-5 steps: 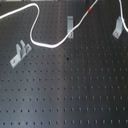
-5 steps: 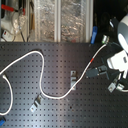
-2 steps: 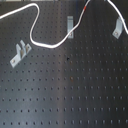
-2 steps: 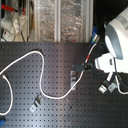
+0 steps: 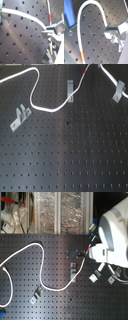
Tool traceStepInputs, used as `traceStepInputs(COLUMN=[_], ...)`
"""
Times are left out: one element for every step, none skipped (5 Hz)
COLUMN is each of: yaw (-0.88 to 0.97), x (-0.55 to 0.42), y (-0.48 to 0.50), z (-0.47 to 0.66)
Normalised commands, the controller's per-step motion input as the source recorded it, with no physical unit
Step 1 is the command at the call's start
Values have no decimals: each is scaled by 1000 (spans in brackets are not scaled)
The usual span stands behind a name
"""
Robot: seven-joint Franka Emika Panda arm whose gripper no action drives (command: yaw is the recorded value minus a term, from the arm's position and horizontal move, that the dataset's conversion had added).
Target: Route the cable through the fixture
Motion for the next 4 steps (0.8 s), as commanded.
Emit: traceStepInputs(yaw=[6,0,0,0], x=[0,-288,2,2], y=[0,-451,-23,-17], z=[0,153,0,0])
